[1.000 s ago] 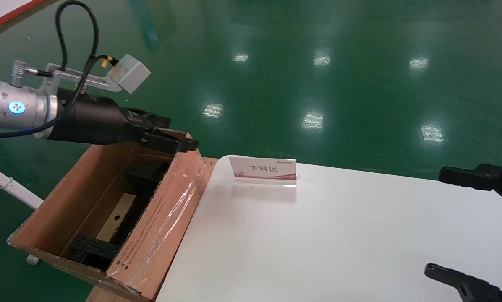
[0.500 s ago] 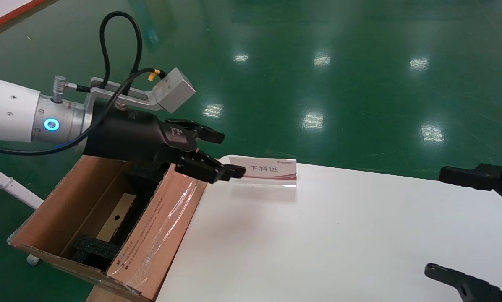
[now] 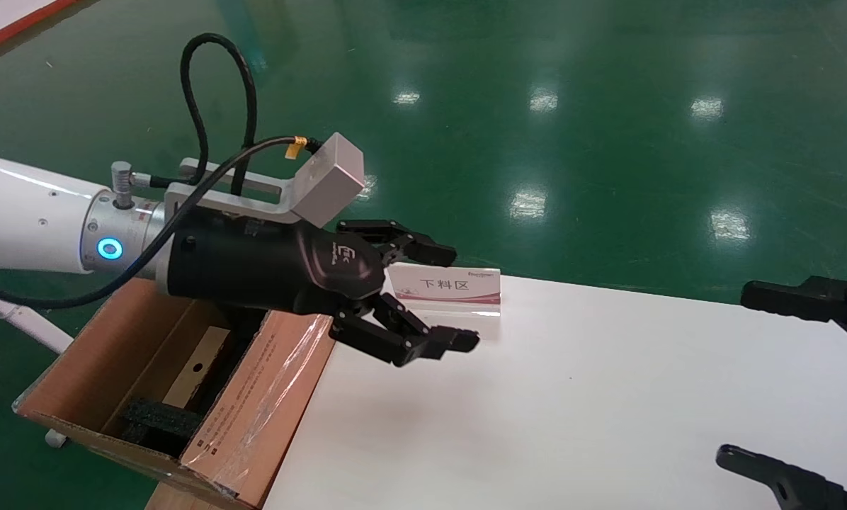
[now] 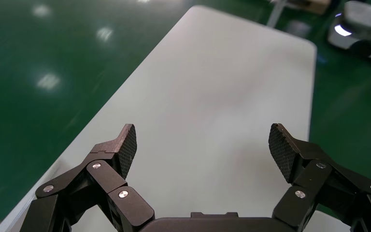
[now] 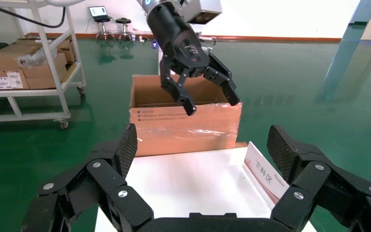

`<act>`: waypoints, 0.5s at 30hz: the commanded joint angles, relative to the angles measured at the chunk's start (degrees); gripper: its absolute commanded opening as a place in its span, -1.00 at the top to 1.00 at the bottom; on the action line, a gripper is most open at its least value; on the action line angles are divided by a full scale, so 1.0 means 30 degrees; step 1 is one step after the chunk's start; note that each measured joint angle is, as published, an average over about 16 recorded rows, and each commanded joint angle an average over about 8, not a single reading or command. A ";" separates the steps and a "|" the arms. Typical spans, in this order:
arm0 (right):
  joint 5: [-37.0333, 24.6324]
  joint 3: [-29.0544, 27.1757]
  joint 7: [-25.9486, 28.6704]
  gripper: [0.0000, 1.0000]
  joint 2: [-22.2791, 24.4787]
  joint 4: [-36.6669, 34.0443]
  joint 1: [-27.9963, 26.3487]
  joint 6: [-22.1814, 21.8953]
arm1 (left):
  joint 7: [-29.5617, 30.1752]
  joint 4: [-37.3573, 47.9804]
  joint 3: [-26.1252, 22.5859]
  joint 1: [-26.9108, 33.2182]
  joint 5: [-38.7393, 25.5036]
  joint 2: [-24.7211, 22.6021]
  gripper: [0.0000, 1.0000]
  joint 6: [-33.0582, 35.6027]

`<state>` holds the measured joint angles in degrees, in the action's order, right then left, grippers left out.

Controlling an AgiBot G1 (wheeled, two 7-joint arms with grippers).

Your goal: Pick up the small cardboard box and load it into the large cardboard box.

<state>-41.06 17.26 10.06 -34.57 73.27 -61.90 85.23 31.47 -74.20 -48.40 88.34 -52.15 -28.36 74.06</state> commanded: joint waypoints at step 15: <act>0.0010 0.0014 -0.0007 -1.00 0.0006 0.0000 -0.0003 -0.0006 | -0.4814 0.0143 0.7523 -0.6222 0.2390 -0.1548 -1.00 0.2703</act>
<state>-41.03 17.30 10.04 -34.55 73.27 -61.91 85.21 17.05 -73.77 -25.86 69.70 -44.98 -33.00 82.16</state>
